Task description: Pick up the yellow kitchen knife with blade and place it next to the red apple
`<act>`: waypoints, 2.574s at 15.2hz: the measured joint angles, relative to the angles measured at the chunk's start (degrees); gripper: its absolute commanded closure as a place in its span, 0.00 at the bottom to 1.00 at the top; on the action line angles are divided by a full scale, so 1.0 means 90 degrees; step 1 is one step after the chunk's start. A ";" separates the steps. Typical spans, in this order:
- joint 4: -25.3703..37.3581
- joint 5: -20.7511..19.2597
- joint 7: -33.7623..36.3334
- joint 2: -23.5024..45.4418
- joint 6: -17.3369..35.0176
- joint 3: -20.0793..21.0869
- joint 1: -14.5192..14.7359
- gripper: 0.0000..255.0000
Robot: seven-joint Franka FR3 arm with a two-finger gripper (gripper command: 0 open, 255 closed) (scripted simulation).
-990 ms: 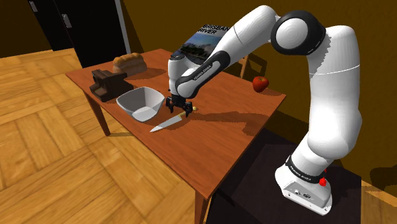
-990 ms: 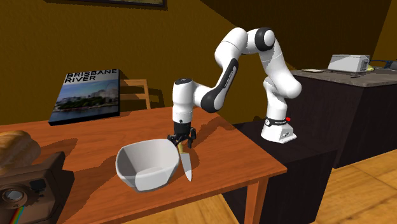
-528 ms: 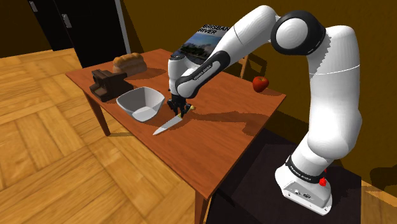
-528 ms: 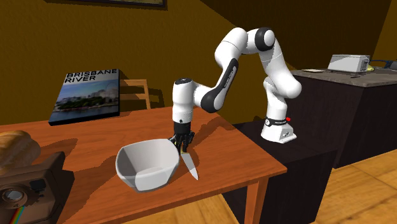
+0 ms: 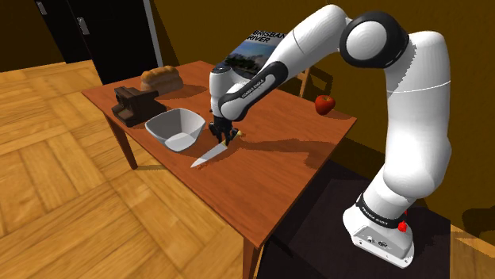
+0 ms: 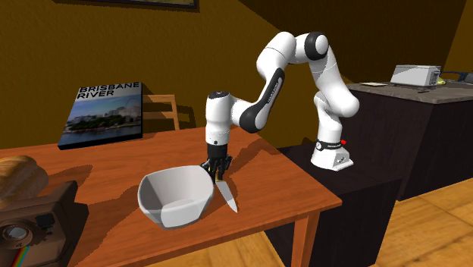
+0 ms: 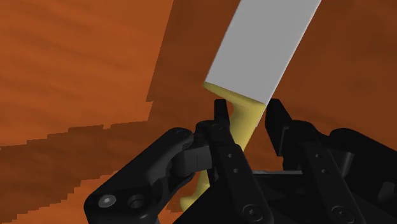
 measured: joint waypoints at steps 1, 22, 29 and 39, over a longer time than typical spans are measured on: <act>0.0004 0.0027 -0.0030 -0.0053 -0.0055 0.0015 -0.0019 1.00; 0.0411 0.0550 -0.0422 -0.1077 -0.1427 0.0283 -0.0189 1.00; 0.0698 0.0690 -0.0534 -0.1338 -0.1956 0.0332 -0.0218 1.00; 0.0531 0.0949 -0.1219 -0.1844 -0.2215 0.0179 -0.0639 1.00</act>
